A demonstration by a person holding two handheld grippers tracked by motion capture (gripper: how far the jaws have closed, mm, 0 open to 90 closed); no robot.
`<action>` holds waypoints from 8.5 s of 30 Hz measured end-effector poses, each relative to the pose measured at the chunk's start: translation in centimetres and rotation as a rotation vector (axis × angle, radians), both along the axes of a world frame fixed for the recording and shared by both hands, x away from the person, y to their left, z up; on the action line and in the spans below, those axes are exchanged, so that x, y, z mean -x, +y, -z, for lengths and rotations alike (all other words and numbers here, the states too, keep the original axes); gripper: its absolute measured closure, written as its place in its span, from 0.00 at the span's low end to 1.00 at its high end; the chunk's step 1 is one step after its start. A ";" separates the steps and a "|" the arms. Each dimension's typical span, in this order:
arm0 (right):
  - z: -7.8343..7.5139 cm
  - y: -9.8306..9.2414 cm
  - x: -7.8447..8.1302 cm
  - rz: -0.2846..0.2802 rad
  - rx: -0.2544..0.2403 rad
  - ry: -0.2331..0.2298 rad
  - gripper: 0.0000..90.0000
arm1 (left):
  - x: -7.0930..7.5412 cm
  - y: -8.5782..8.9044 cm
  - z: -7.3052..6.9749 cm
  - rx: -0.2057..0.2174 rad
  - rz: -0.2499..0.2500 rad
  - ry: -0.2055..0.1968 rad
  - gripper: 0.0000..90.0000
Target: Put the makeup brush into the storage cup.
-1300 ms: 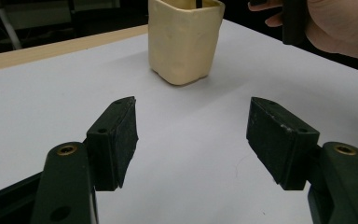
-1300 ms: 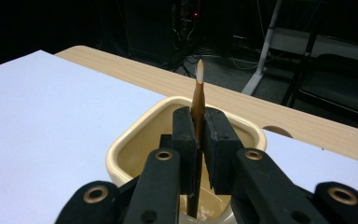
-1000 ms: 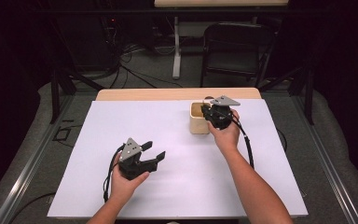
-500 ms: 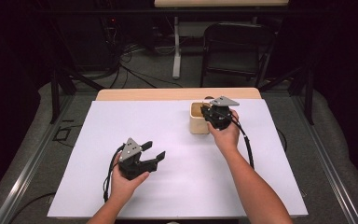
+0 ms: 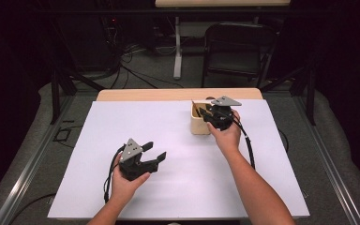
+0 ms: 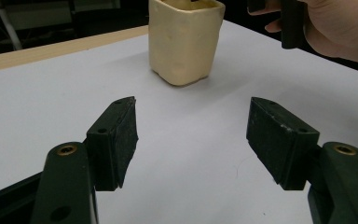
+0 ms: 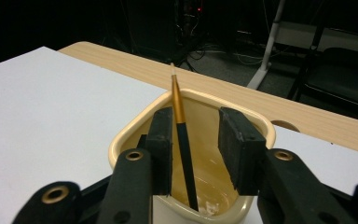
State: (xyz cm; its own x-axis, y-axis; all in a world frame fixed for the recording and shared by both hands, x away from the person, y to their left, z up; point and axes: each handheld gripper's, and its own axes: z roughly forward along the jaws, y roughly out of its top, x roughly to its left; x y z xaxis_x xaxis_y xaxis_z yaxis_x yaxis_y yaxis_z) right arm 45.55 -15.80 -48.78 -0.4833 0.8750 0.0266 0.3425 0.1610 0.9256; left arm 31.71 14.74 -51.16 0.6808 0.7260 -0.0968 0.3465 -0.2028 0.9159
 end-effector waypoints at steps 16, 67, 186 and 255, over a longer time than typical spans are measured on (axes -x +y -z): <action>-0.2 0.1 0.0 0.021 0.013 -0.004 0.47 | 0.0 0.0 0.0 -0.001 0.000 0.002 0.37; -2.8 -0.2 2.5 -0.069 0.018 -0.037 0.40 | -0.1 0.1 0.0 0.003 -0.001 0.002 0.37; 0.6 0.9 14.9 -0.306 -0.003 -0.084 0.39 | -0.2 0.6 0.0 0.007 -0.020 0.001 0.37; 3.3 1.4 15.4 -0.329 0.027 -0.022 0.40 | -0.3 0.8 0.0 0.007 -0.025 0.006 0.37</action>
State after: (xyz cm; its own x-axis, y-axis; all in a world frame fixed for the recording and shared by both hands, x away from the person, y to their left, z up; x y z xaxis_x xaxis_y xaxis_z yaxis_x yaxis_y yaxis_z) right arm 30.19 -14.38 -52.12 -0.7406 0.6719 -0.0080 0.2482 0.2846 0.9260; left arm 31.98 15.53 -51.17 0.6617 0.7423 -0.1054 0.3565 -0.1879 0.9152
